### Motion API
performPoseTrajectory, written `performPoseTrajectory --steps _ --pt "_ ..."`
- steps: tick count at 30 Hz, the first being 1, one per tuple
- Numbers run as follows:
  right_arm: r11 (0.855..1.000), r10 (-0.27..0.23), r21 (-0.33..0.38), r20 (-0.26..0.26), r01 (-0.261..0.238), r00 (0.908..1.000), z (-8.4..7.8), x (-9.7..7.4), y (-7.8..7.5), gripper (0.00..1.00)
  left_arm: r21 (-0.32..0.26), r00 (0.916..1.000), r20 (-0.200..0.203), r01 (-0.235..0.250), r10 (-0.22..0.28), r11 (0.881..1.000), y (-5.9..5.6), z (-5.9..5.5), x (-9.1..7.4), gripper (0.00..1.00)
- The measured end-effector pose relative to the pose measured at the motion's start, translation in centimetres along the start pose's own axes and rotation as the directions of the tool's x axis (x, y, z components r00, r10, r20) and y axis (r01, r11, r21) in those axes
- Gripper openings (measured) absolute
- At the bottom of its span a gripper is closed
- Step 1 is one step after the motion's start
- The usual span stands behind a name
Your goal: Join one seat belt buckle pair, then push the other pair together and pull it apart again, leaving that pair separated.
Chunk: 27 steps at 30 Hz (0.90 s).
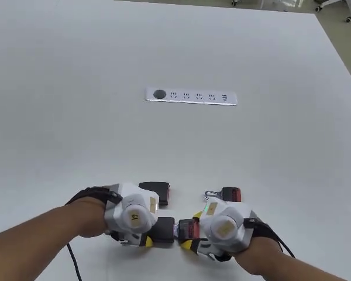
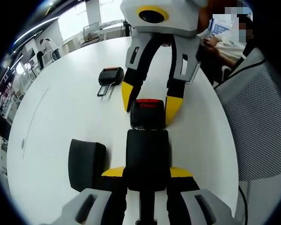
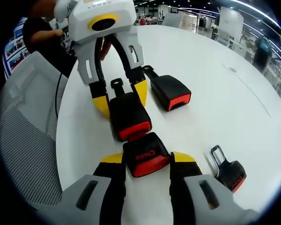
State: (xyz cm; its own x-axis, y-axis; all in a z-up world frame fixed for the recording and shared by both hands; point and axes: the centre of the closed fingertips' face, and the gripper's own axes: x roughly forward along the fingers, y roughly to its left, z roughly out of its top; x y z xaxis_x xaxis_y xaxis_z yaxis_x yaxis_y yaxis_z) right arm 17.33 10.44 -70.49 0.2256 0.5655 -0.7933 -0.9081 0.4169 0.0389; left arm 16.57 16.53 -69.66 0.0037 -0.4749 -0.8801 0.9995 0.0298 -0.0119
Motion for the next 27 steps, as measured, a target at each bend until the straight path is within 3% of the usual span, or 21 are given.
performPoseTrajectory --steps 5,16,22,27 --pt "1.000 0.002 -0.011 -0.004 -0.002 1.0000 0.4 -0.7 0.1 0.34 0.003 1.0000 0.001 0.002 -0.002 1.000 0.0 0.1 -0.2 0.33" --pt "0.999 0.034 -0.040 0.018 -0.033 0.9993 0.0 -0.4 0.3 0.34 -0.025 0.9996 0.024 -0.012 0.013 1.000 0.0 0.2 -0.3 0.33" --pt "0.998 0.047 -0.045 0.043 -0.046 0.9980 0.0 -0.5 0.8 0.33 -0.030 0.9977 0.067 -0.012 0.014 0.999 0.0 0.0 -0.4 0.33" --pt "0.995 0.050 -0.093 0.059 -0.044 0.9970 -0.3 -0.9 1.1 0.32 -0.027 0.9960 0.090 0.003 0.000 1.000 0.0 -0.1 -0.4 0.33"
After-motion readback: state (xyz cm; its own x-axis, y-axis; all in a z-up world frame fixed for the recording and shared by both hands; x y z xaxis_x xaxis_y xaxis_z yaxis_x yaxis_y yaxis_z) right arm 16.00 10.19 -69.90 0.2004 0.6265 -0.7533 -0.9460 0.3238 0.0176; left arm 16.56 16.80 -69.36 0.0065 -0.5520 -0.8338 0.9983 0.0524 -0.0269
